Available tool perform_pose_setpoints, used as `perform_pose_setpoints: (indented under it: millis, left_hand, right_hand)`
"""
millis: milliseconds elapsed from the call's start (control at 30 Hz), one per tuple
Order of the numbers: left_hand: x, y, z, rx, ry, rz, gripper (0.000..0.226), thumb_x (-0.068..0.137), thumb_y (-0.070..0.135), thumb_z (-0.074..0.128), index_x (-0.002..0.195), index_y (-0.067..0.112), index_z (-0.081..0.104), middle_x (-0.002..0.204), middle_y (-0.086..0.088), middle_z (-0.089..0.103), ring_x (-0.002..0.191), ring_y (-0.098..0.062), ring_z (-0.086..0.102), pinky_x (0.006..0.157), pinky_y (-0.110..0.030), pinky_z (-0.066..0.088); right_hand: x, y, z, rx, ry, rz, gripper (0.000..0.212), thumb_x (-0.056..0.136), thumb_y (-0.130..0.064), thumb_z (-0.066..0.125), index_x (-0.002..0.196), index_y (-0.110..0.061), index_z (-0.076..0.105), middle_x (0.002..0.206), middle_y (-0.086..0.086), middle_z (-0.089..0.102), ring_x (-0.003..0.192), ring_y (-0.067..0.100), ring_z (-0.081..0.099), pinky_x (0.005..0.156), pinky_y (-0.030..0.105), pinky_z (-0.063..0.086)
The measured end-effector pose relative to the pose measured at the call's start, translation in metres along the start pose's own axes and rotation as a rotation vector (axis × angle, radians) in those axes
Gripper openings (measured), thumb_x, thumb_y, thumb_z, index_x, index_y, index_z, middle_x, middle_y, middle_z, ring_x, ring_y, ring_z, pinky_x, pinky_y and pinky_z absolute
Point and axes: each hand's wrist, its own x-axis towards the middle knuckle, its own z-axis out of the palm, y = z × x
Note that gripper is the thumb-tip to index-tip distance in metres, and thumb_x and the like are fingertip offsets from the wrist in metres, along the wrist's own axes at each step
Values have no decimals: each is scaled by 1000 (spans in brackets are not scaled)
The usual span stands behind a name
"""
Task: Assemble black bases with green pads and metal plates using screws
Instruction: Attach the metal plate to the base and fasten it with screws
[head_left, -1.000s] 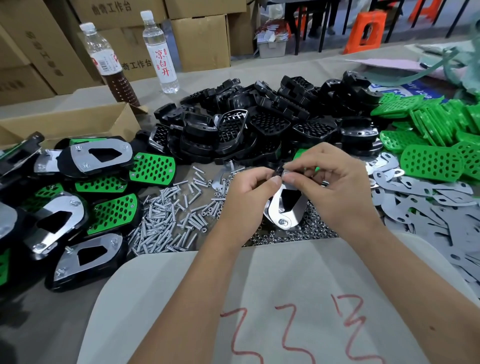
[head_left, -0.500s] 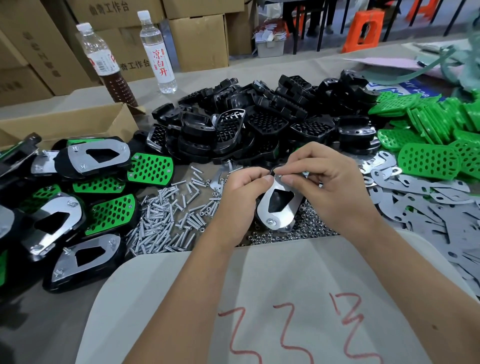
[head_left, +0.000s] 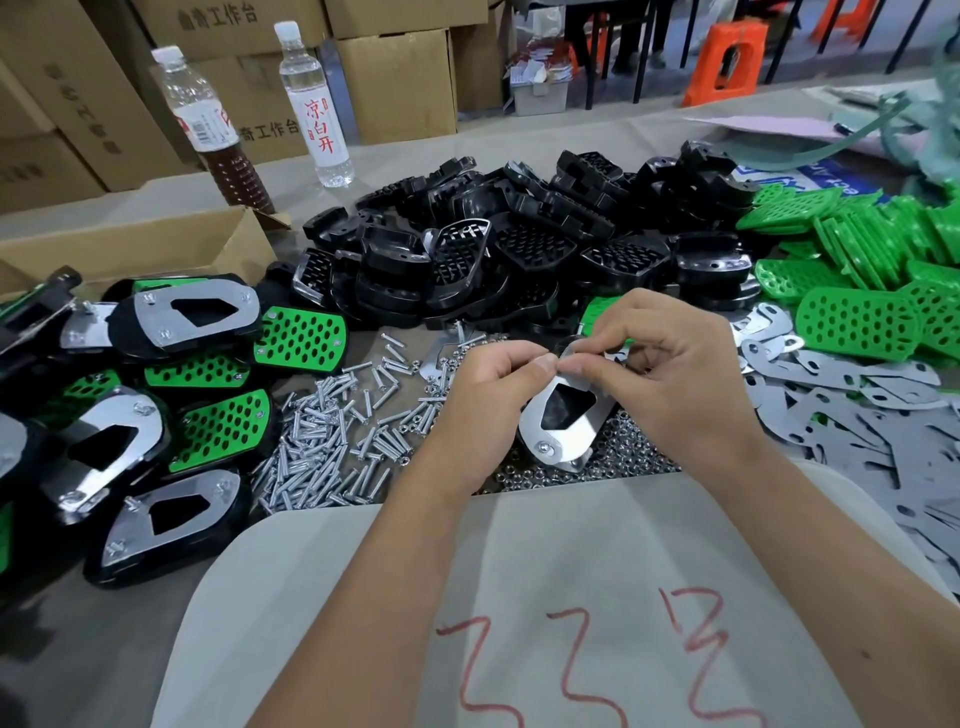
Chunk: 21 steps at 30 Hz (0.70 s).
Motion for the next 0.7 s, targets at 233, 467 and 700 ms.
perform_pose_setpoints:
  millis: [233,467,700]
  left_hand:
    - [0,0,0,-59,55,-4,25,90,26,56,80,10,73,78,-12,62,77,-26,55,73,-38,41]
    - [1,0,2,-16,42,11,33,90,26,55,89,-3,71,84,-19,61,83,-28,54,78,-42,41]
    - [2,0,1,-46,86,13,25,90,25,54,79,13,73,73,1,69,72,-13,60,67,-27,46]
  right_hand:
    - [-1,-2,2,-64,-2,-56,5,88,-15,82,85,-13,80,86,-1,69,75,26,65,50,45,43]
    - [-2,3,3,-26,2,-11,12,86,-13,85,97,-17,81,92,1,68,80,24,61,51,49,46]
    - [-3,1,1,61,61,34,24,93,-21,77,75,-5,75,85,4,66,78,22,64,63,50,48]
